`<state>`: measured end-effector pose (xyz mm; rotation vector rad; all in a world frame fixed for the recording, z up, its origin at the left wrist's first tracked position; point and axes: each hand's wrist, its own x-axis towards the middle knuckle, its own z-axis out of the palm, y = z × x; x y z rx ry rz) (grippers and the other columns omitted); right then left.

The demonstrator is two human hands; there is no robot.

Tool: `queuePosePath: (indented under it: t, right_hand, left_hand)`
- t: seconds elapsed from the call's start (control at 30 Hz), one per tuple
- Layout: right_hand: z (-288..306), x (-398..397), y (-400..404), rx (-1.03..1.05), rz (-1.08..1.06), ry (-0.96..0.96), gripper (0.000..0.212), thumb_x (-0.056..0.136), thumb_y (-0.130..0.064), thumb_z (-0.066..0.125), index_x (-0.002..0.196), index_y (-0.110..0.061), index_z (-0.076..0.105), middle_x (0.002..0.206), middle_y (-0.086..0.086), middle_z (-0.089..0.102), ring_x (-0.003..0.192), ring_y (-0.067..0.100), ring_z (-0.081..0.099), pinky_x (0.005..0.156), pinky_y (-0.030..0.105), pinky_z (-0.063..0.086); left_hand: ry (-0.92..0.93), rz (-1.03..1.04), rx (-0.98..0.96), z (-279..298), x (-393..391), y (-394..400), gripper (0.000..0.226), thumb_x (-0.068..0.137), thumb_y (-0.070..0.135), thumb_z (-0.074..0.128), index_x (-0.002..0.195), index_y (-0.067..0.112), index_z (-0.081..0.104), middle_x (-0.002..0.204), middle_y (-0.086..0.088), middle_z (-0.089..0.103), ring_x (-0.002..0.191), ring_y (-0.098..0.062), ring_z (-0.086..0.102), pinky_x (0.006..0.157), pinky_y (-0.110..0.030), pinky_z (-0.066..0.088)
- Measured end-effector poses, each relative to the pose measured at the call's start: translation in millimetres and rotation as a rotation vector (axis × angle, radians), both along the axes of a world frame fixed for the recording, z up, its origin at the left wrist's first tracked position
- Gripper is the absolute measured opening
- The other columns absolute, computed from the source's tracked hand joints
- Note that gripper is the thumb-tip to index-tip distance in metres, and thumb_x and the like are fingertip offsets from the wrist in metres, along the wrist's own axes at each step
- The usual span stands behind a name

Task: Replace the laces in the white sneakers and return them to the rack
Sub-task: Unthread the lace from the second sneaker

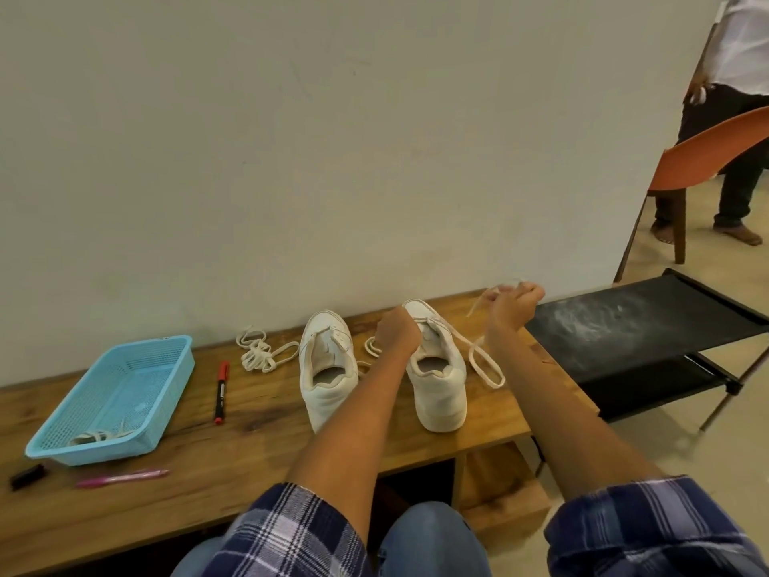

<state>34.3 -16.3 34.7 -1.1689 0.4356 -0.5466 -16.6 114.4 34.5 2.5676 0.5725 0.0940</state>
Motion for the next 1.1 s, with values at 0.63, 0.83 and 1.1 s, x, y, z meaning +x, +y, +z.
queuePosePath:
  t: [0.63,0.83,1.1]
  right_hand:
    - [-23,-17,43,-1.179,0.93,0.15,0.036,0.095,-0.022,0.044,0.125,-0.005,0.057,0.123,0.018,0.061,0.109,0.031,0.057,0.094,0.04,0.045]
    - [-31,-19,42,-1.406,0.685,0.298,0.031,0.09,-0.033,0.051,0.088,-0.003,0.061,0.095,0.016,0.066,0.082,0.029,0.06,0.065,0.033,0.042]
    - [-33,-24,38,-1.321,0.635,0.275,0.032,0.09,-0.024,0.053,0.063,-0.007,0.047,0.078,0.016,0.059,0.069,0.023,0.049,0.06,0.03,0.036]
  left_hand:
    - [0.001,-0.037,0.163,11,9,-10,0.027,0.097,0.015,0.045,0.12,0.007,0.056,0.122,-0.012,0.06,0.112,-0.027,0.057,0.086,-0.031,0.047]
    - [0.044,-0.091,0.31,13,15,-10,0.028,0.093,0.013,0.052,0.12,0.008,0.057,0.124,-0.009,0.059,0.116,-0.025,0.056,0.089,-0.03,0.045]
    - [-0.039,-0.275,0.543,2,32,-14,0.025,0.096,0.007,0.046,0.117,0.009,0.059,0.12,-0.009,0.061,0.111,-0.024,0.059,0.087,-0.028,0.045]
